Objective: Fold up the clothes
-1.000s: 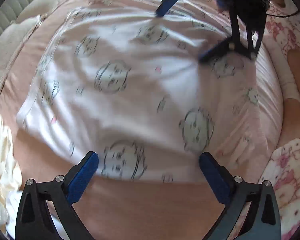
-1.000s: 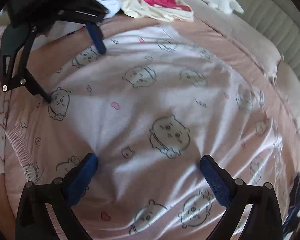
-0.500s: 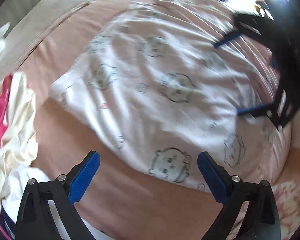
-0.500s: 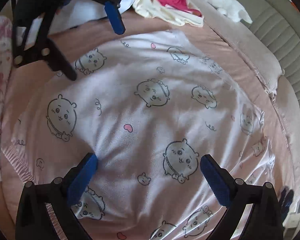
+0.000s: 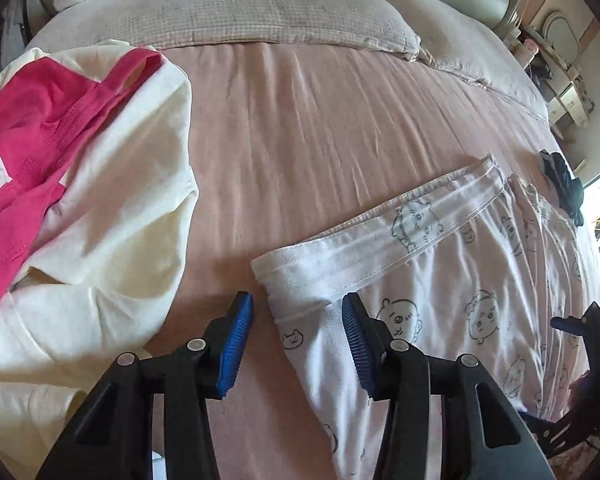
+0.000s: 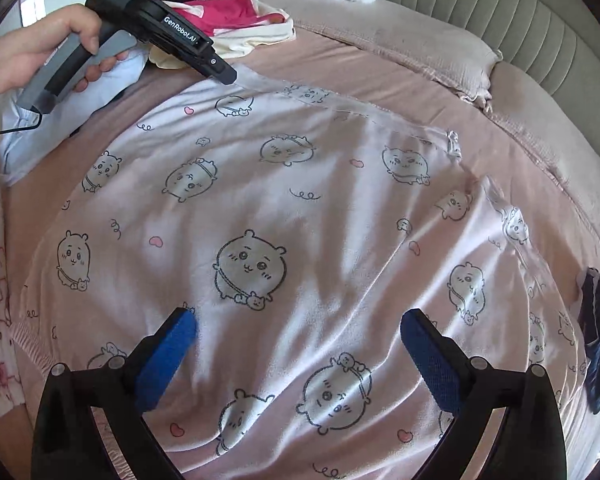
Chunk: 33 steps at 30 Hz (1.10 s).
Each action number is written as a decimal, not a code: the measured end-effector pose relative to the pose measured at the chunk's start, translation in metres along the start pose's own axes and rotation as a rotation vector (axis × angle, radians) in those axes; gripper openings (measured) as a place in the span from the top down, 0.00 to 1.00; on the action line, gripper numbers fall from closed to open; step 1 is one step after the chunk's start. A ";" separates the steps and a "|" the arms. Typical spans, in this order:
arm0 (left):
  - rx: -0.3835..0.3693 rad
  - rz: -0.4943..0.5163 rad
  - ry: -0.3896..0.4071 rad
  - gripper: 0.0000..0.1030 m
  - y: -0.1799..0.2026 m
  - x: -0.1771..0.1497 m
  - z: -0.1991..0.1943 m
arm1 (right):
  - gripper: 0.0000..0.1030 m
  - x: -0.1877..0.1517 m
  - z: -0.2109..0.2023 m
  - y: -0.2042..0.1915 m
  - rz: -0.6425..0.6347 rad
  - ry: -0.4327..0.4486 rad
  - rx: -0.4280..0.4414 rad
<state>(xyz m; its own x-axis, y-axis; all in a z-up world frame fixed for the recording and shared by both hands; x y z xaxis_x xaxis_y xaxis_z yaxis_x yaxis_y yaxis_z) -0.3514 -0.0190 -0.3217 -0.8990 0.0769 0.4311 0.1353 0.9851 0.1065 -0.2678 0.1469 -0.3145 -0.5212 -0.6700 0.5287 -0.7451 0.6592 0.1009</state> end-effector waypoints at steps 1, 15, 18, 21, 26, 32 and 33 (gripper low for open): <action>0.019 0.032 -0.002 0.78 0.005 0.002 0.004 | 0.00 -0.004 -0.004 0.004 0.013 0.002 0.010; 0.083 0.192 0.041 0.93 0.001 0.004 -0.013 | 0.00 0.117 0.064 0.080 0.034 0.091 -0.076; 0.033 0.133 0.047 0.93 0.000 0.011 -0.009 | 0.00 0.130 0.084 0.088 -0.048 0.049 -0.111; 0.015 0.090 0.048 0.91 0.000 0.017 -0.005 | 0.00 0.135 0.078 0.108 0.086 0.063 -0.037; 0.087 0.138 0.077 0.90 0.014 0.015 0.009 | 0.08 0.126 0.092 0.133 0.246 0.024 0.015; 0.115 0.164 0.123 0.90 0.011 0.005 0.013 | 0.86 0.137 0.084 0.108 0.138 0.031 -0.009; 0.121 0.173 0.132 0.90 -0.004 -0.002 -0.004 | 0.88 0.139 0.083 0.105 0.110 0.030 -0.023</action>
Point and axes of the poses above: each gripper's, at about its wrist camera, not at the fingertips, and z roughly the way its jaws point, y to its right, x to its top, the point moved 7 cm from there along z, roughly the way its jaws point, and after that the axes turned 5 degrees about y, right-handed, at the moved point
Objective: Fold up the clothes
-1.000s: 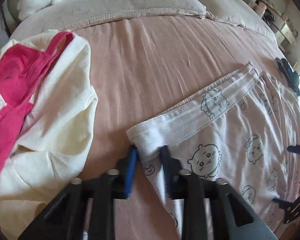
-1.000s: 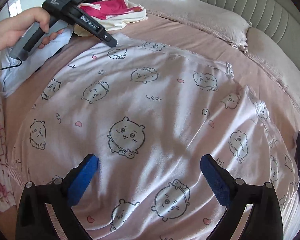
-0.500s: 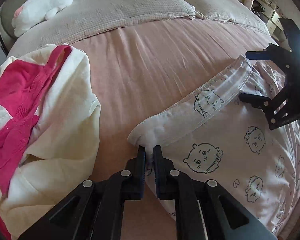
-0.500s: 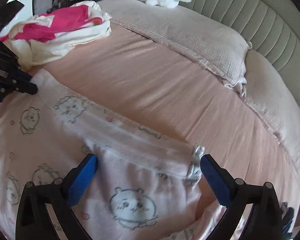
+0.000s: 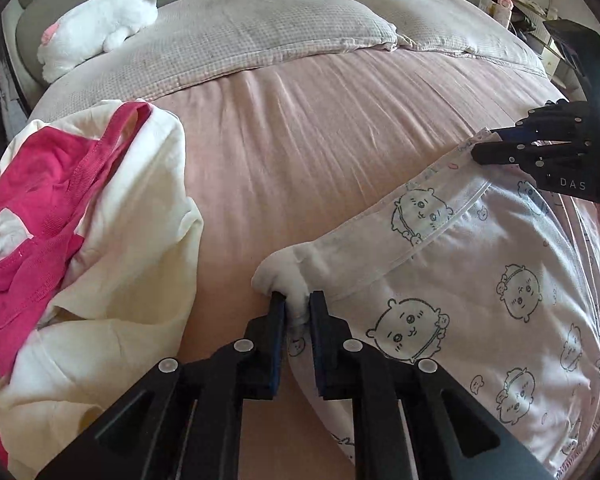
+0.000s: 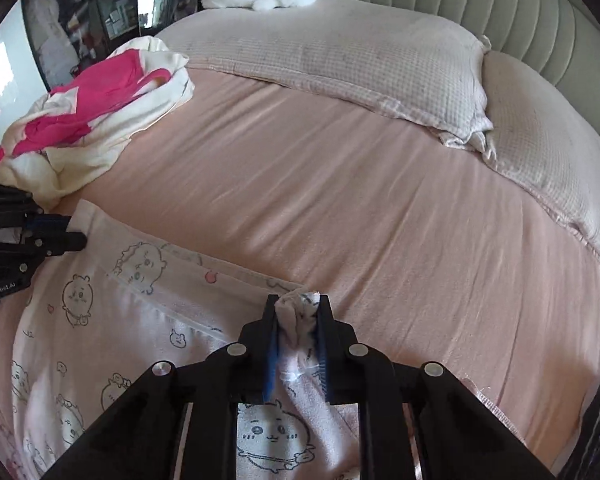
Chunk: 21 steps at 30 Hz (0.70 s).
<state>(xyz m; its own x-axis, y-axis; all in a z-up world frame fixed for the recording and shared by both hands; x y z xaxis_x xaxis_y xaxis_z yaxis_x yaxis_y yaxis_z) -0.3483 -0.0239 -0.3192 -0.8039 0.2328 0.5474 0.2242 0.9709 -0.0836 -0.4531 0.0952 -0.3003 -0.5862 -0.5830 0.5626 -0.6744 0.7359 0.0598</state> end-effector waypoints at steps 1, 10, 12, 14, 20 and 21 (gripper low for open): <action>0.006 0.008 0.013 0.90 -0.004 0.001 -0.008 | 0.88 0.002 -0.004 -0.001 -0.018 0.014 -0.013; 0.081 0.050 0.036 0.89 -0.009 0.007 -0.005 | 0.90 -0.004 -0.009 0.009 -0.058 0.065 -0.137; 0.063 0.024 0.022 0.90 -0.015 0.001 -0.003 | 0.90 -0.009 0.001 0.013 -0.039 0.044 -0.135; 0.090 0.022 0.044 0.87 -0.020 0.003 -0.013 | 0.89 -0.009 0.002 0.014 -0.034 0.049 -0.139; -0.080 0.110 0.083 0.87 0.018 0.004 -0.028 | 0.41 0.003 -0.028 -0.001 -0.050 0.111 -0.118; -0.088 0.160 0.043 0.87 0.024 -0.003 -0.024 | 0.33 0.005 -0.035 -0.007 -0.062 0.132 -0.113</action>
Point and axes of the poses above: each gripper's, at about its wrist camera, not at the fingertips, and z roughly the way its jaws point, y to its right, x to its top, the point moved 7 cm from there along z, roughly the way its jaws point, and after that the axes turned 5 degrees about y, right-handed, at the moved point
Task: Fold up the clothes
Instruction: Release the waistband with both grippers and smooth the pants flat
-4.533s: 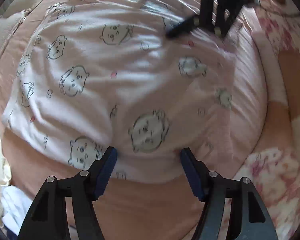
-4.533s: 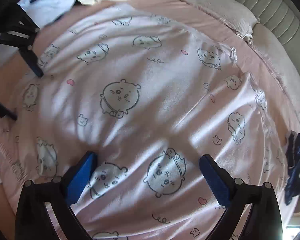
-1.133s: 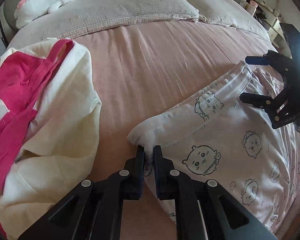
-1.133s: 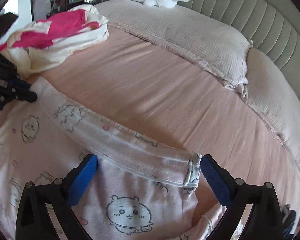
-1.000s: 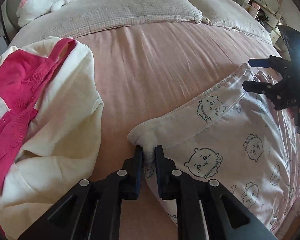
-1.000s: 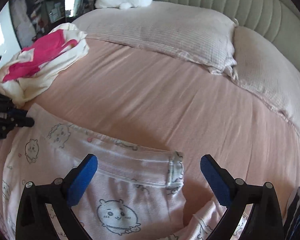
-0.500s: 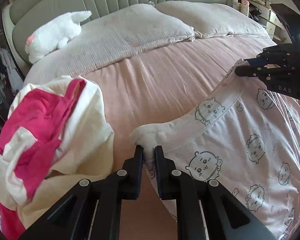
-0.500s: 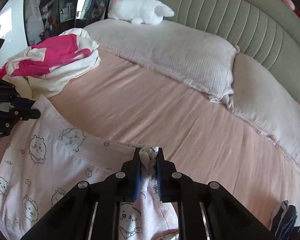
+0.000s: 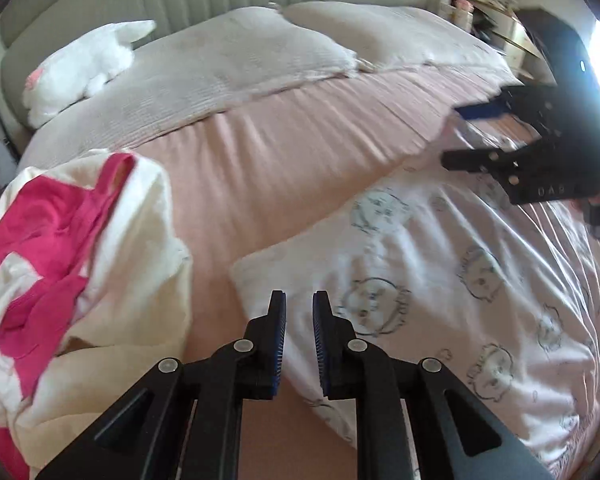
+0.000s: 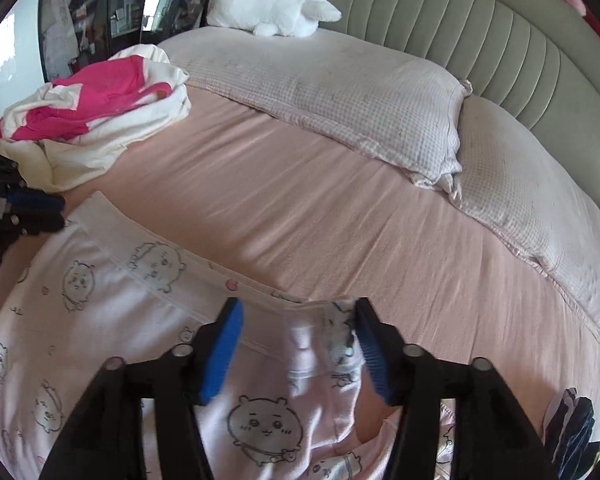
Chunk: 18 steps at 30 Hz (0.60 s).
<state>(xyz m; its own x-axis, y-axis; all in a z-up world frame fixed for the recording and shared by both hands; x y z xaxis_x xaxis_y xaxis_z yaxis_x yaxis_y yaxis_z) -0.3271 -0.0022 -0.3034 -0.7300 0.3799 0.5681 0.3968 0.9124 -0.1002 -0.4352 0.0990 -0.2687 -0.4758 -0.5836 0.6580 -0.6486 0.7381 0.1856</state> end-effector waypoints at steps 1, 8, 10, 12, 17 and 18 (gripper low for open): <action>0.018 0.054 -0.069 0.86 0.004 -0.010 0.008 | 0.33 0.003 -0.007 -0.005 -0.014 0.018 0.004; 0.062 0.138 -0.161 0.87 0.004 -0.013 -0.023 | 0.33 -0.019 -0.022 -0.018 -0.049 -0.078 0.020; -0.167 0.120 -0.099 0.87 0.038 -0.011 -0.033 | 0.33 -0.026 -0.025 -0.023 -0.039 -0.091 0.032; -0.295 0.162 -0.137 0.87 0.067 -0.027 -0.027 | 0.33 -0.036 -0.025 -0.036 -0.058 -0.118 0.057; -0.229 0.221 -0.256 0.87 0.053 -0.058 -0.030 | 0.33 -0.071 -0.025 -0.068 -0.149 -0.194 0.102; -0.198 0.246 -0.258 0.87 0.048 -0.059 -0.036 | 0.32 -0.075 -0.029 -0.067 -0.137 -0.180 0.101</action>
Point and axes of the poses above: each gripper's, at about its wrist camera, not at the fingertips, and z roughly the way its jaws point, y to its right, x to its top, the point moved 7 cm from there along z, roughly the way its jaws point, and after that the axes turned 5 degrees about y, right-handed, at the moved point
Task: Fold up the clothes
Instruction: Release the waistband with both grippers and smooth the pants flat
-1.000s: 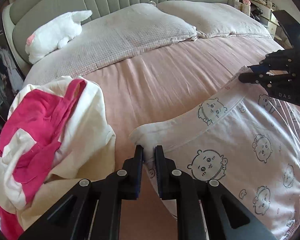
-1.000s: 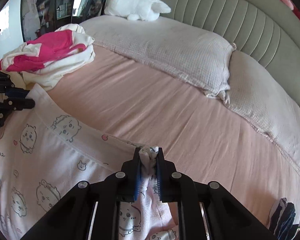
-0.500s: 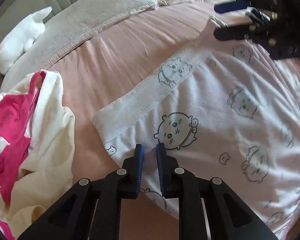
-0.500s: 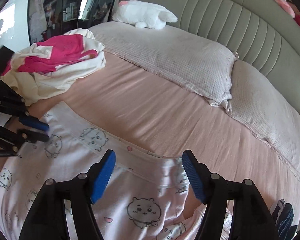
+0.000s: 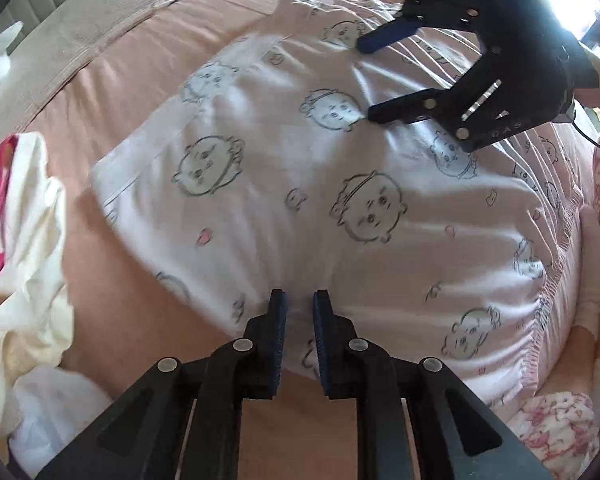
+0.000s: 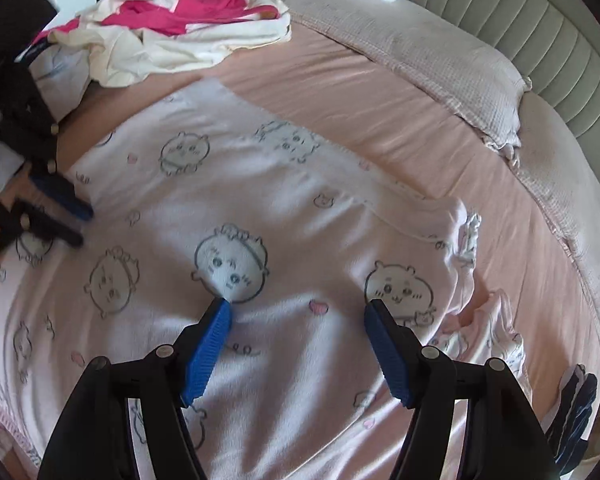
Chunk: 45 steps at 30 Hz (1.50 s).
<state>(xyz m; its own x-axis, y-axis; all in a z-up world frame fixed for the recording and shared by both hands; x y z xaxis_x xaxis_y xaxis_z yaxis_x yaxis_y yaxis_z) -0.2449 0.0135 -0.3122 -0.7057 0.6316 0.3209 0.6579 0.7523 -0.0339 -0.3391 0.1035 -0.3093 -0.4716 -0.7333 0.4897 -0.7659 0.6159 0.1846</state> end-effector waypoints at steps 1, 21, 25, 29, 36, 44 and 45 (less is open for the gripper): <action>0.037 0.032 0.009 0.86 0.000 -0.001 -0.006 | 0.31 -0.003 -0.003 0.000 0.015 0.008 0.000; -0.150 0.386 0.143 0.12 0.109 0.009 -0.008 | 0.14 -0.075 -0.064 -0.112 -0.135 0.076 0.297; -0.143 0.449 0.045 0.10 0.100 -0.024 0.003 | 0.13 -0.116 -0.069 -0.117 -0.276 0.103 0.285; -0.187 0.377 0.016 0.12 0.099 -0.011 -0.025 | 0.13 -0.118 -0.087 -0.083 -0.159 0.086 0.260; -0.157 0.560 0.049 0.08 0.157 0.019 0.000 | 0.10 -0.077 -0.038 -0.076 -0.038 0.017 0.160; -0.229 0.424 0.020 0.09 0.147 0.025 -0.045 | 0.08 -0.133 -0.080 -0.064 -0.145 -0.034 0.262; -0.229 0.412 0.059 0.09 0.153 0.039 -0.048 | 0.08 -0.129 -0.084 -0.067 -0.137 -0.021 0.265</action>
<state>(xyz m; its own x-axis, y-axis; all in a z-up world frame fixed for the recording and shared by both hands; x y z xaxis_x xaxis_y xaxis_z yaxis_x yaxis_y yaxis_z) -0.1592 0.1446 -0.2593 -0.3616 0.8521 0.3783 0.9258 0.3761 0.0376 -0.1907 0.1809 -0.3134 -0.3633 -0.8119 0.4571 -0.9091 0.4163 0.0169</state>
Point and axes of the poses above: each gripper's, at about its wrist camera, not at the fingertips, and z roughly the way its jaws point, y to its right, x to its top, the point moved 7 cm from there along z, roughly the way its jaws point, and after that the axes turned 5 degrees about y, right-handed, at the moved point
